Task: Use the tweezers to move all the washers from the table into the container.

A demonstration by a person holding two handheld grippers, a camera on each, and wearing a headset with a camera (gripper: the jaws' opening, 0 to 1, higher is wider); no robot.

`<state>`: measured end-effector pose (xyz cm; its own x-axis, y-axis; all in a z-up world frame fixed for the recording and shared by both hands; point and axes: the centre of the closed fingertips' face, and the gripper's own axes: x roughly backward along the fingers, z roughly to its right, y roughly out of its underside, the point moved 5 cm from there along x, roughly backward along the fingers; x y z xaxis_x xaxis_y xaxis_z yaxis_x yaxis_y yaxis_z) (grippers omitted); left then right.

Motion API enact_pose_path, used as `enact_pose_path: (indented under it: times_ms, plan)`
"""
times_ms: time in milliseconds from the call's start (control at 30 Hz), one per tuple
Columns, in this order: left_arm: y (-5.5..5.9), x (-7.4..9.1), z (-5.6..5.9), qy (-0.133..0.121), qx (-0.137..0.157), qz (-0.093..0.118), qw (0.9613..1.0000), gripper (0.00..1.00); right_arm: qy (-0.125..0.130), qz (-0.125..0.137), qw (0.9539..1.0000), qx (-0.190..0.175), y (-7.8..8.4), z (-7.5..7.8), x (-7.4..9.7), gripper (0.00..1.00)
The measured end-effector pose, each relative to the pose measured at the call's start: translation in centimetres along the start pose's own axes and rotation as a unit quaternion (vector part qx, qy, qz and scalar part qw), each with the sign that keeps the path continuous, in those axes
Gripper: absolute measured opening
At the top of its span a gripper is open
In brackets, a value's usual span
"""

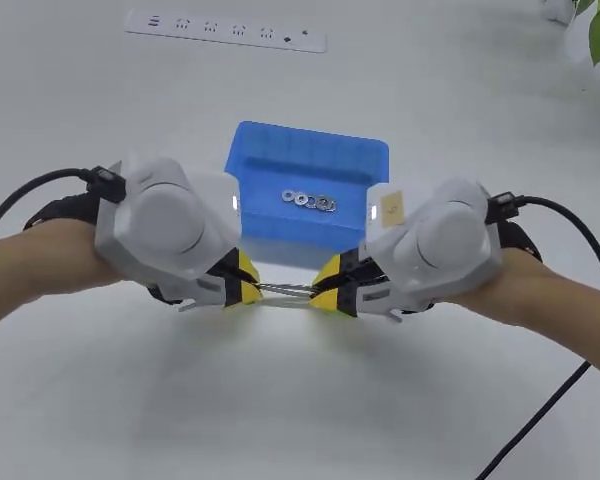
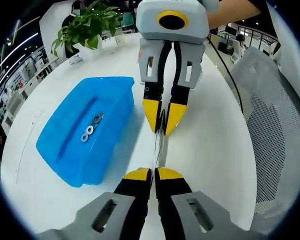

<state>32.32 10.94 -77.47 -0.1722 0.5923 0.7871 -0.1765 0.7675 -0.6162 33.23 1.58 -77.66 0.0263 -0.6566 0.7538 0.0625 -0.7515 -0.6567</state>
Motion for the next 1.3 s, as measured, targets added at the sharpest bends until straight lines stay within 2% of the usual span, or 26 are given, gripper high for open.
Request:
enact_pose_path:
  times_ms: [533,967,1200,1300]
  plan:
    - [-0.03,0.05,0.27,0.006,0.007,-0.003,1.0,0.11,0.007,-0.015,0.9997,0.02,0.02,-0.23,0.03,0.1]
    - [0.02,0.09,0.21,0.0,0.009,-0.005,1.0,0.12,0.018,-0.022,0.9996,0.008,0.14,0.14,0.01,0.14]
    - [0.15,0.12,0.19,-0.01,0.035,0.003,0.9993,0.12,0.027,-0.023,0.9993,-0.015,0.29,0.43,0.05,0.18]
    - [0.3,0.27,0.53,-0.011,0.053,0.014,0.9984,0.2,0.027,-0.026,0.9991,-0.02,0.53,-0.02,0.31,0.21]
